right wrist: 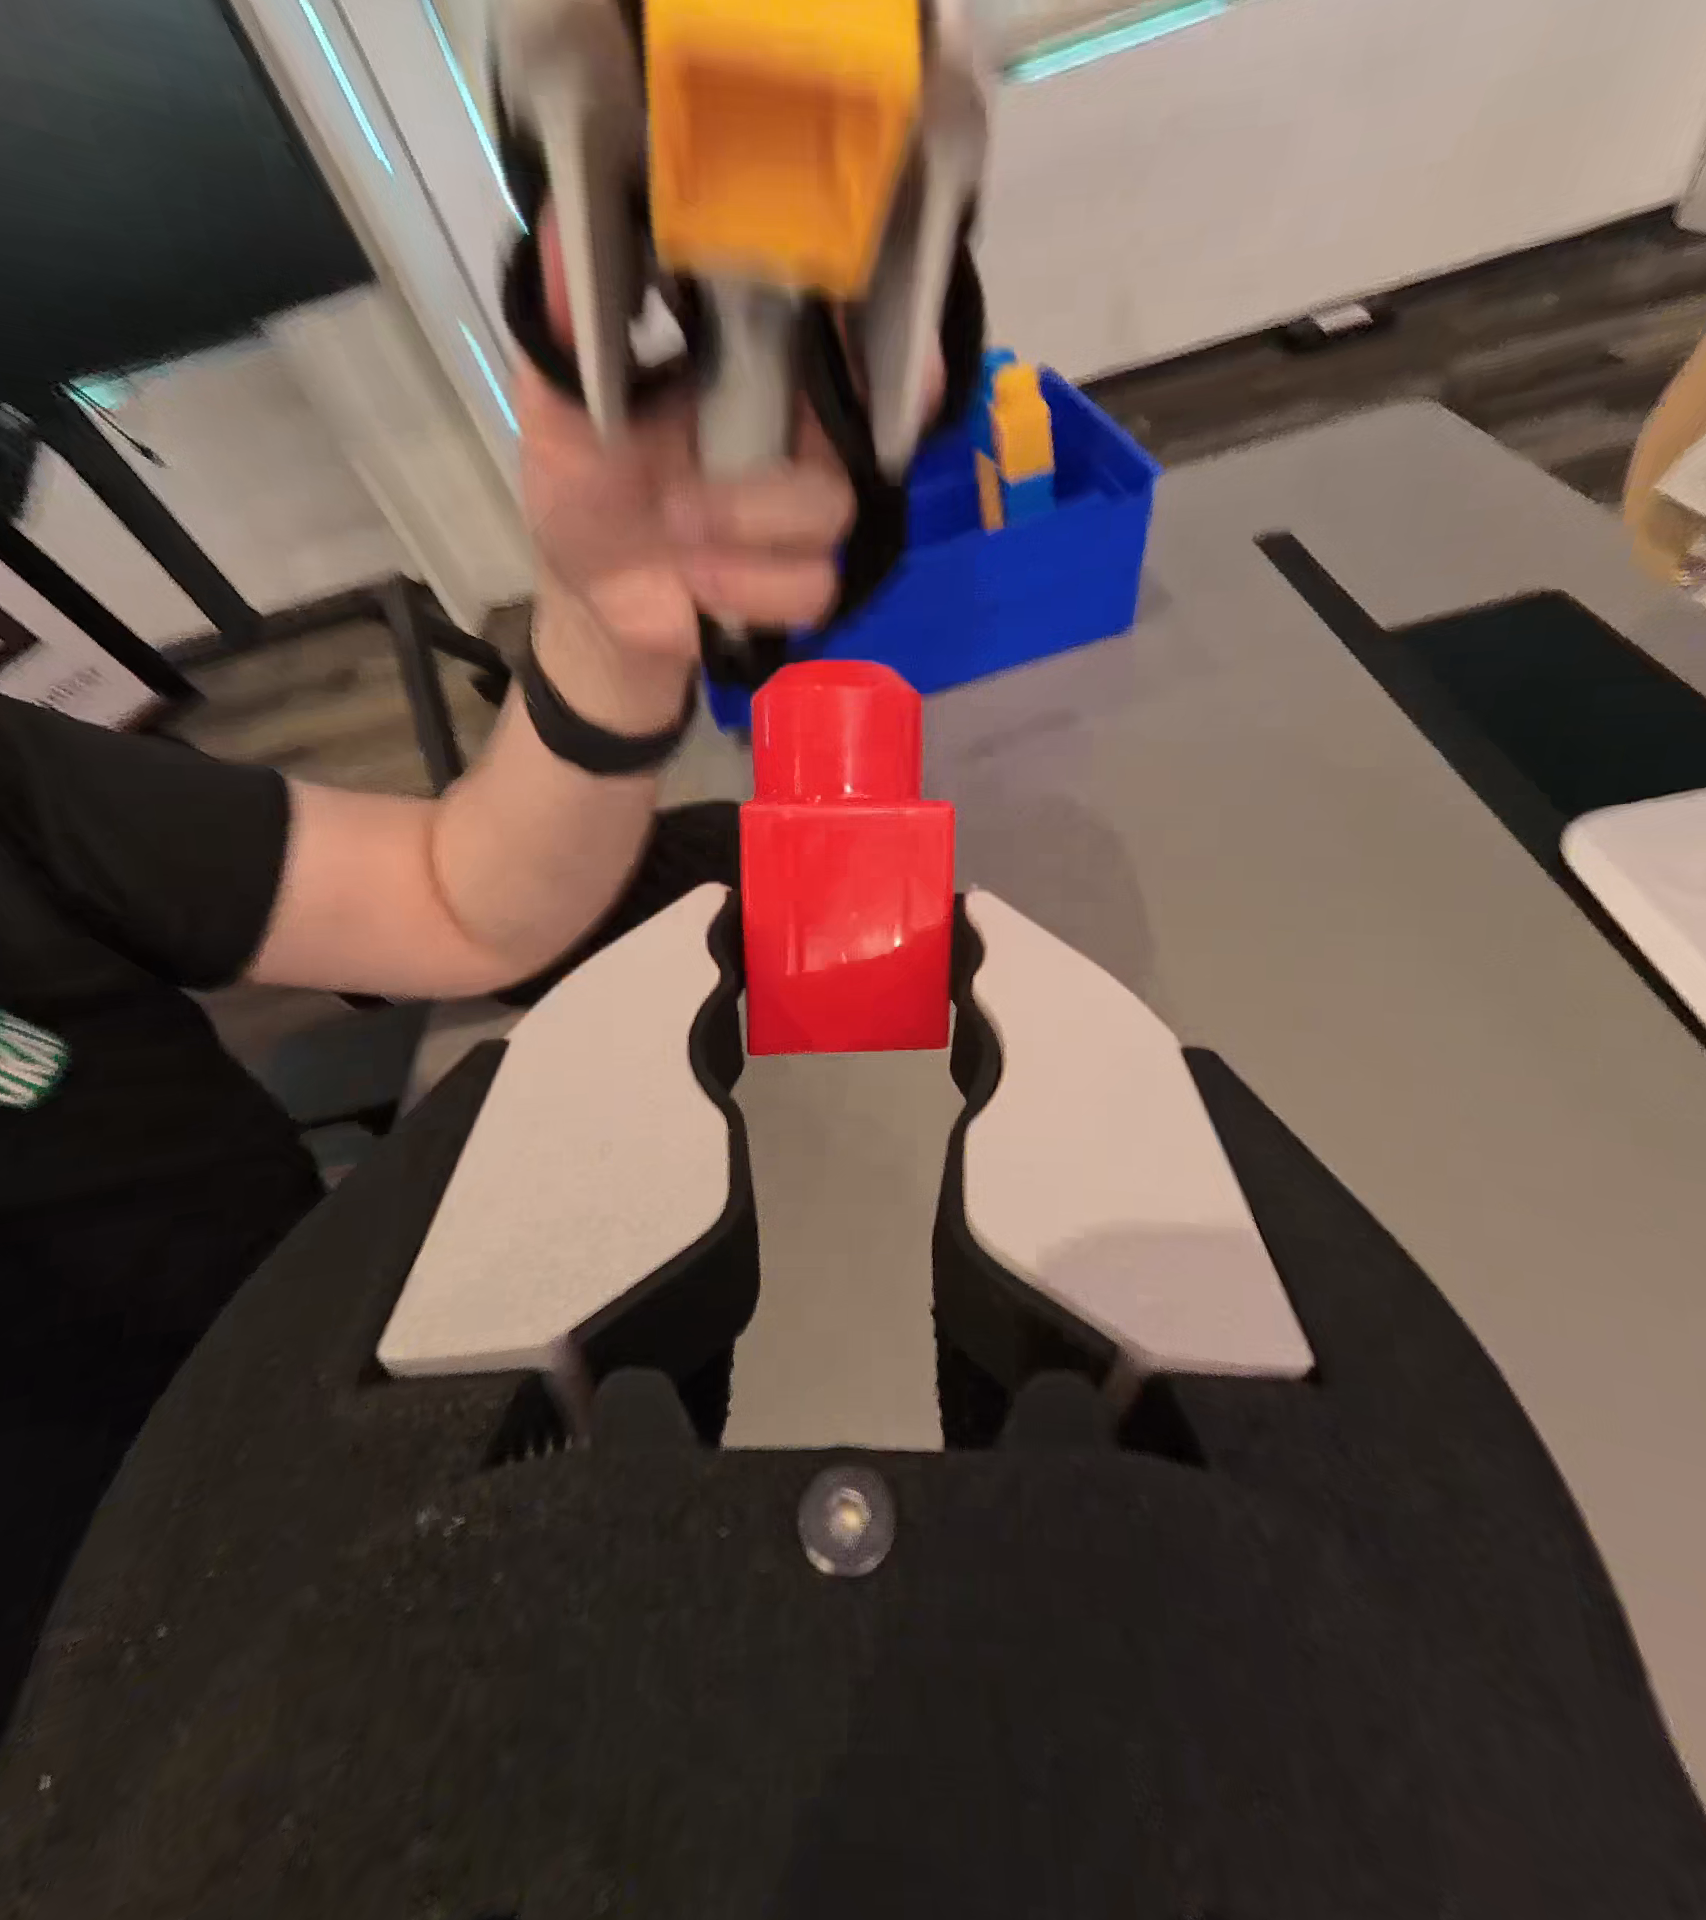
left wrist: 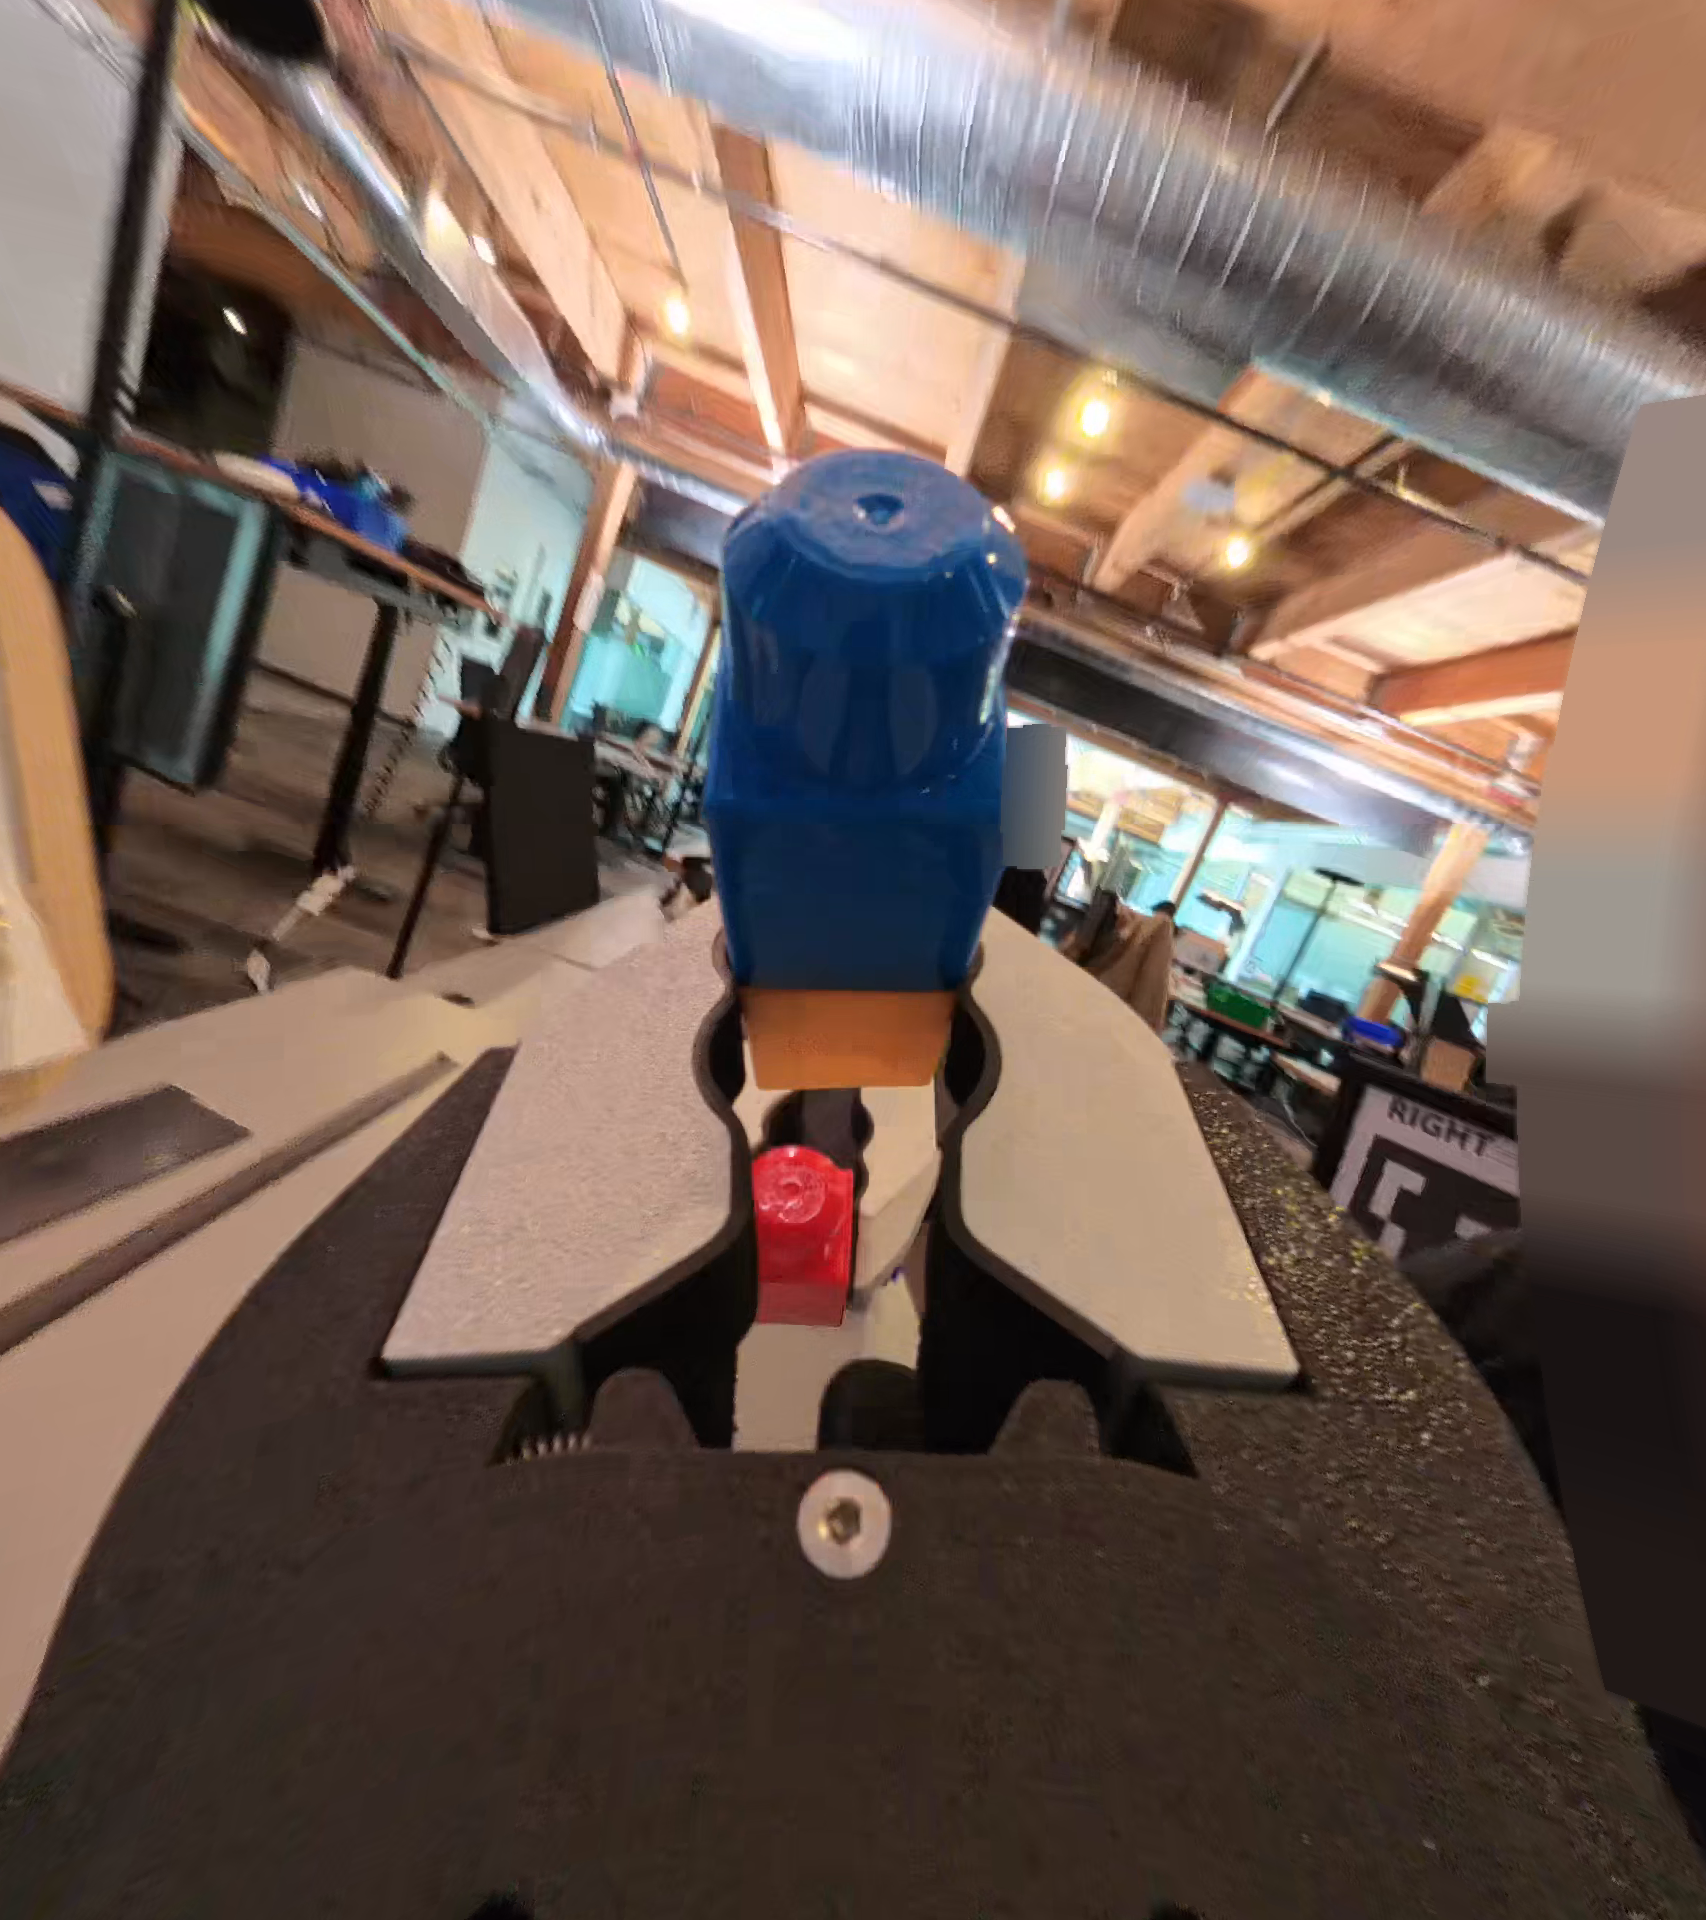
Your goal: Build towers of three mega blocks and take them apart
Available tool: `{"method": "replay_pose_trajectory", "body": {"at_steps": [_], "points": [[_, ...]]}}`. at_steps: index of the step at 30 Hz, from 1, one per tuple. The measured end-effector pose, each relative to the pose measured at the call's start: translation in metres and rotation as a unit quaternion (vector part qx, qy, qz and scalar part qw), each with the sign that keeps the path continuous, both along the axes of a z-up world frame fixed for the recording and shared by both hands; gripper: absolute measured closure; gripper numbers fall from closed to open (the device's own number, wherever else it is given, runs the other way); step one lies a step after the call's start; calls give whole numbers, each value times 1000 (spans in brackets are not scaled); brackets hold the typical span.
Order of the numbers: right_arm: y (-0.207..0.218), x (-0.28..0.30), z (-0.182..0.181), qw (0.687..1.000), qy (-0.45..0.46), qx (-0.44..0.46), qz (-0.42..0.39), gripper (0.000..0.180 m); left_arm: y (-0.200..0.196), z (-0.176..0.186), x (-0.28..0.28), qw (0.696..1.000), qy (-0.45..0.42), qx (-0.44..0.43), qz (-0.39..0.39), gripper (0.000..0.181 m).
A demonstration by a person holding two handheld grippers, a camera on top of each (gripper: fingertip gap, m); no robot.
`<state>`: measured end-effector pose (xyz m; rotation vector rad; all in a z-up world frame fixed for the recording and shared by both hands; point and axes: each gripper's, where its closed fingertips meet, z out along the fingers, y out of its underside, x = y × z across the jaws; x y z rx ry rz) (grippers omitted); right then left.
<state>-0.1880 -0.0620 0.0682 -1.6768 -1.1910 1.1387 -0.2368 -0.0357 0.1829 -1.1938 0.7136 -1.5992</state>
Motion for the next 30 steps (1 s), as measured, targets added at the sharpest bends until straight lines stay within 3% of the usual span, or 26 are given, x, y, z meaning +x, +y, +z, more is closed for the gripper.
{"method": "replay_pose_trajectory", "body": {"at_steps": [4, 7, 9, 11, 14, 15, 21, 25, 28, 30], "points": [[10, 25, 8, 999, -14, 13, -40, 143, 5, -13, -26, 992, 98, 54, 55, 145], [40, 111, 22, 972, -66, 73, -215, 143, -6, -15, -21, 991, 110, 70, 33, 145], [49, 213, 7, 906, -177, 80, -376, 143, -11, -16, -15, 991, 115, 72, 16, 145], [32, 312, -27, 834, -258, 15, -487, 143, -11, -18, -9, 990, 119, 69, 10, 145], [2, 413, -85, 744, -271, -130, -597, 143, -11, -30, 1, 988, 144, 63, -2, 145], [-4, 430, -101, 731, -268, -155, -608, 143, -10, -34, 3, 987, 152, 61, -4, 145], [9, 459, -138, 717, -245, -177, -628, 143, -15, -43, 18, 983, 172, 59, -22, 145], [11, 468, -147, 693, -237, -203, -650, 120, -16, -54, 30, 979, 196, 55, -28, 145], [22, 459, -113, 698, -201, -161, -668, 119, -21, -68, 44, 971, 227, 59, -42, 145], [43, 421, -67, 746, -152, -84, -642, 119, -26, -81, 56, 962, 257, 66, -55, 145]]}}
